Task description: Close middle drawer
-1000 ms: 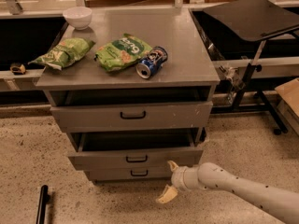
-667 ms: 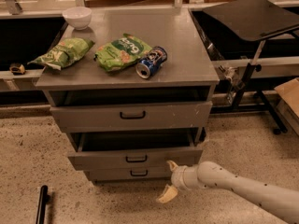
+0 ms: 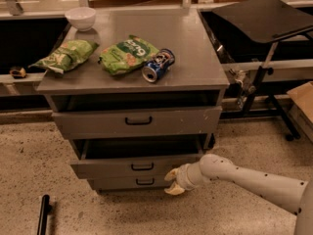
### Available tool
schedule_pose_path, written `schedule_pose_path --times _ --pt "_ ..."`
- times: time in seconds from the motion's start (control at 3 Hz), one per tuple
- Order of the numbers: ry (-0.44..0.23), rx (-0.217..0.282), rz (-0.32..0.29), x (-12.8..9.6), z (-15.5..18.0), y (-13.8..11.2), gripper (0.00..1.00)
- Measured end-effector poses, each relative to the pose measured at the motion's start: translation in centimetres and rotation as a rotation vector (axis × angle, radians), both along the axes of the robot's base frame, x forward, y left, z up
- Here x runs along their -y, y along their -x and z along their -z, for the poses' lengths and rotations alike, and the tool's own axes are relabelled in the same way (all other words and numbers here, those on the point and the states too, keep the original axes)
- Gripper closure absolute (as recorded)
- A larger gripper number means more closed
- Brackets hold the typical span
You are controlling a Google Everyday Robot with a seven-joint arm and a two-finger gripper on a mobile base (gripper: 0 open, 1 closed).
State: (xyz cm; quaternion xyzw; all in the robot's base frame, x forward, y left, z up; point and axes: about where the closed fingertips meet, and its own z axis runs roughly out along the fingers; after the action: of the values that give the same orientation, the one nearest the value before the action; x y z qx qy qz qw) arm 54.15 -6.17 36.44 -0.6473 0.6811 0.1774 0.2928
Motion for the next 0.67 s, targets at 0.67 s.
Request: schedule_pose_path --times 0.67 --pt "0.062 0.123 -0.064 0.12 -0.44 -2.25 0.21"
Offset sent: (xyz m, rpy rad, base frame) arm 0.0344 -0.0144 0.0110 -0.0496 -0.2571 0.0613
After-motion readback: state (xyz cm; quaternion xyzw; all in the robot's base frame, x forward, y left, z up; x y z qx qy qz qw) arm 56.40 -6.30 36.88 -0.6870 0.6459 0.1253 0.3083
